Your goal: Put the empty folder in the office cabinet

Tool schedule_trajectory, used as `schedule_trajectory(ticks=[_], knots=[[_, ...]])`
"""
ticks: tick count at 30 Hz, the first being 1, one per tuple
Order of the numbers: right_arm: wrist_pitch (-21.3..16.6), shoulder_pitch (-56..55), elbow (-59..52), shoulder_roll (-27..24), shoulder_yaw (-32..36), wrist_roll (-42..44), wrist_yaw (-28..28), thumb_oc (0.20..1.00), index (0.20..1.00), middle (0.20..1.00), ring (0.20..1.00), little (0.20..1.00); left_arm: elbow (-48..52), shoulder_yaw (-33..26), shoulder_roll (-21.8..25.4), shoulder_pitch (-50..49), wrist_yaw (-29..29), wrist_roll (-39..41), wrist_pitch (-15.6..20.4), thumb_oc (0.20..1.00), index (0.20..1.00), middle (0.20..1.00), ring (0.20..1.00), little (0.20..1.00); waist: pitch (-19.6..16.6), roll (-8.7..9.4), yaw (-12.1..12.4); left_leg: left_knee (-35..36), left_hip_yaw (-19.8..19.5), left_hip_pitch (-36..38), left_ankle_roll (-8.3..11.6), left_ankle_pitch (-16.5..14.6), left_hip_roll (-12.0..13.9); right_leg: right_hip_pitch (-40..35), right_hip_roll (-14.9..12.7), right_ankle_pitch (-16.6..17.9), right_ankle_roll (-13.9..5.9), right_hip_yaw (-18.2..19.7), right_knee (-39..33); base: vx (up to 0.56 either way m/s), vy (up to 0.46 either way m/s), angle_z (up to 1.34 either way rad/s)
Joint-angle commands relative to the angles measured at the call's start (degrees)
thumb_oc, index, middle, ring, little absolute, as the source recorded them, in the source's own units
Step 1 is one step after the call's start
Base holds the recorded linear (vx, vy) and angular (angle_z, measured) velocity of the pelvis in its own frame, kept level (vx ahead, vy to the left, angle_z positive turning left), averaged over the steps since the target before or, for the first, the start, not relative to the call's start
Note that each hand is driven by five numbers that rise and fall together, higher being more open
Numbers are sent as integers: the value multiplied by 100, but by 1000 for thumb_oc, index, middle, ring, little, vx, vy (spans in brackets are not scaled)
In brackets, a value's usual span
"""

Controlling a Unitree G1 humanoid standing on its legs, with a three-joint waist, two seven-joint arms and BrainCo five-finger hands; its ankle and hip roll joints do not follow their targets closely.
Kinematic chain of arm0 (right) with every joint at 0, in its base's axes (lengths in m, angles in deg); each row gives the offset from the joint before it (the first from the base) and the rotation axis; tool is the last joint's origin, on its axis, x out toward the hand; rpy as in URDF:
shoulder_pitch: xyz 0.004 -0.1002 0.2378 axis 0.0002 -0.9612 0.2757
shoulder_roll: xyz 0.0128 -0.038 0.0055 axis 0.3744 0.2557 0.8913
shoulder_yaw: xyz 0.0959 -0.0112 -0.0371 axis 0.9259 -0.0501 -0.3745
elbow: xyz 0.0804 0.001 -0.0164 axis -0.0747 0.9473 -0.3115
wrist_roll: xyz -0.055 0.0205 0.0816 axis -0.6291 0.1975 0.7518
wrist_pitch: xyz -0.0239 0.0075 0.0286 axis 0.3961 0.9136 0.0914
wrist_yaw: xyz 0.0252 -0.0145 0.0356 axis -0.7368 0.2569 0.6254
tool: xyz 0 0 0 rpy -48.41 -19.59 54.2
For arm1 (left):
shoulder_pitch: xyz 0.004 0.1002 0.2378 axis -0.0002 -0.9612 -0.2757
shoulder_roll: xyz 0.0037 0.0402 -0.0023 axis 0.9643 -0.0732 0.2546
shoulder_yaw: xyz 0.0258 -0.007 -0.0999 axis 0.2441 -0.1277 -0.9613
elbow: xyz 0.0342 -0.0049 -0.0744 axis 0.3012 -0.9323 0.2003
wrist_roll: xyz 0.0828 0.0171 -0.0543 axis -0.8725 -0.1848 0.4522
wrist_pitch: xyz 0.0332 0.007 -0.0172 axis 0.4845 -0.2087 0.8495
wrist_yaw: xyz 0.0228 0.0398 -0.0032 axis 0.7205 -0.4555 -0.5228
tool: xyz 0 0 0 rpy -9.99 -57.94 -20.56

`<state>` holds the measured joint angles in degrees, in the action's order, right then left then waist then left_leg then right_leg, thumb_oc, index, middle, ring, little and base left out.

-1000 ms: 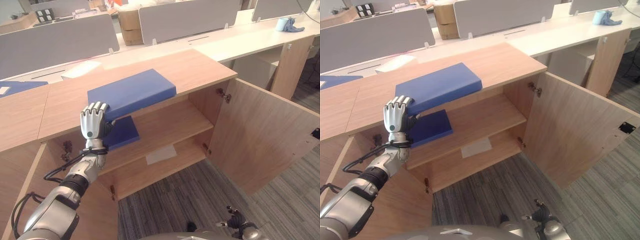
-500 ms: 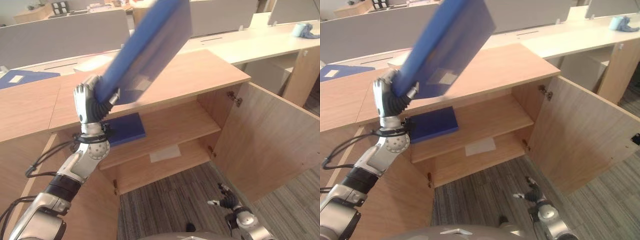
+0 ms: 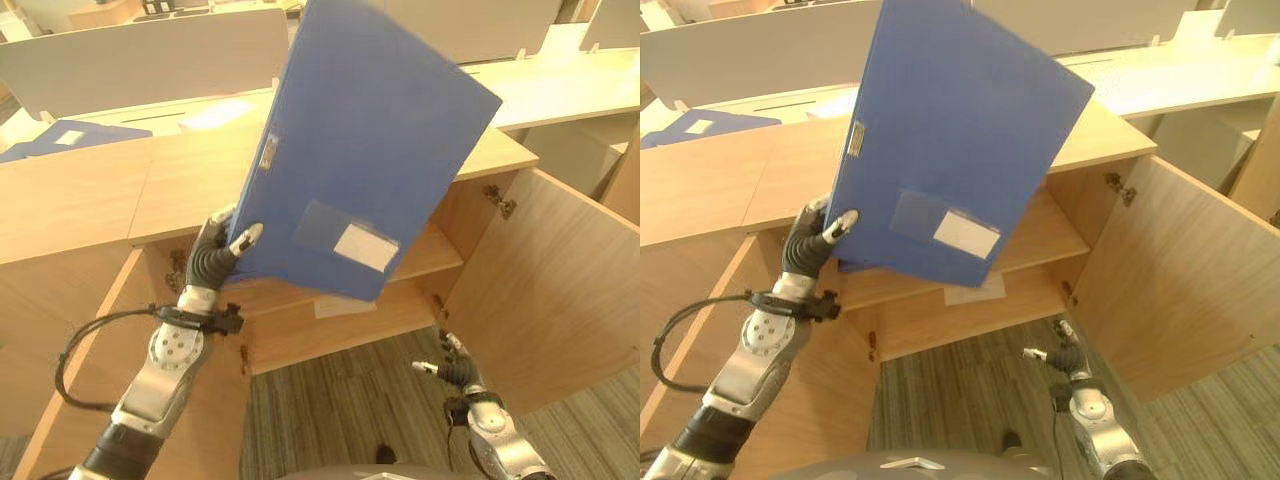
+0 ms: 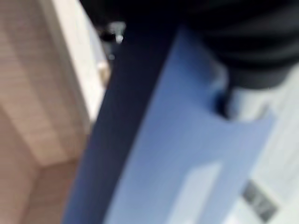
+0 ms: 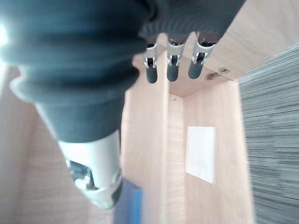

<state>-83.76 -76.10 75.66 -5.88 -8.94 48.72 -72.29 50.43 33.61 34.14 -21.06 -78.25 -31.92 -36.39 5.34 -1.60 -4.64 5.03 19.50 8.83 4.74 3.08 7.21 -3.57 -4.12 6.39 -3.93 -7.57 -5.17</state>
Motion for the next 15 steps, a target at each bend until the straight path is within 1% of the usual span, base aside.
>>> schedule_trajectory(ticks=[1, 5, 6, 8, 9, 11, 13, 15], knots=[[-425, 546, -315, -155, 239, 487, 279, 1000, 1000, 1000, 1000, 1000, -62, -398, 180, 713, 656, 989, 469, 200, 200, 200, 200, 200, 71, 187, 85, -3, -580, 145, -257, -271, -116, -181, -202, -93, -346, 121, 17, -2, 9, 7], [-282, 628, -984, -340, 511, 912, 352, 1000, 1000, 1000, 1000, 1000, -157, -551, 16, 295, 1085, 1041, 685, 200, 200, 200, 200, 200, 58, 255, 182, -3, -628, 123, -245, -254, -111, -178, -205, -88, -316, 50, 17, 5, 1, 12], [-282, 628, -984, -340, 511, 912, 352, 1000, 1000, 1000, 1000, 1000, -157, -551, 16, 295, 1085, 1041, 685, 200, 200, 200, 200, 200, 58, 255, 182, -3, -628, 123, -245, -254, -111, -178, -205, -88, -316, 50, 17, 15, -4, 4], [-176, 713, -1235, -455, 741, 1220, 436, 1000, 1000, 1000, 1000, 1000, -146, -642, -5, 184, 1211, 1018, 792, 200, 200, 200, 200, 200, 51, 293, 235, -3, -657, 110, -235, -242, -104, -186, -207, -83, -312, 9, 17, 14, 1, 4], [-176, 713, -1235, -455, 741, 1220, 436, 1000, 1000, 1000, 1000, 1000, -146, -642, -5, 184, 1211, 1018, 792, 200, 200, 200, 200, 200, 51, 293, 235, -3, -657, 110, -235, -242, -104, -186, -207, -83, -312, 9, 17, 0, 0, 0], [-17, 798, -1405, -568, 907, 1439, 465, 1000, 1000, 1000, 1000, 1000, -126, -714, -1, 186, 1195, 952, 823, 200, 200, 200, 200, 200, 33, 327, 270, -3, -671, 95, -228, -234, -98, -189, -213, -84, -314, -29, 17, 0, 0, 0], [200, 935, -1558, -710, 1127, 2067, 731, 1000, 1000, 1000, 1000, 1000, -76, -807, 50, 228, 1167, 827, 841, 200, 200, 200, 200, 200, 22, 359, 307, -3, -691, 81, -217, -217, -82, -198, -219, -87, -315, -74, 17, 33, 2, 4], [297, 971, -1664, -757, 1223, 2318, 937, 1000, 1000, 1000, 1000, 1000, -50, -858, 71, 227, 1094, 711, 834, 200, 200, 200, 200, 200, 19, 375, 323, -3, -697, 78, -211, -211, -76, -203, -220, -84, -319, -94, 17, 28, -2, 7]])
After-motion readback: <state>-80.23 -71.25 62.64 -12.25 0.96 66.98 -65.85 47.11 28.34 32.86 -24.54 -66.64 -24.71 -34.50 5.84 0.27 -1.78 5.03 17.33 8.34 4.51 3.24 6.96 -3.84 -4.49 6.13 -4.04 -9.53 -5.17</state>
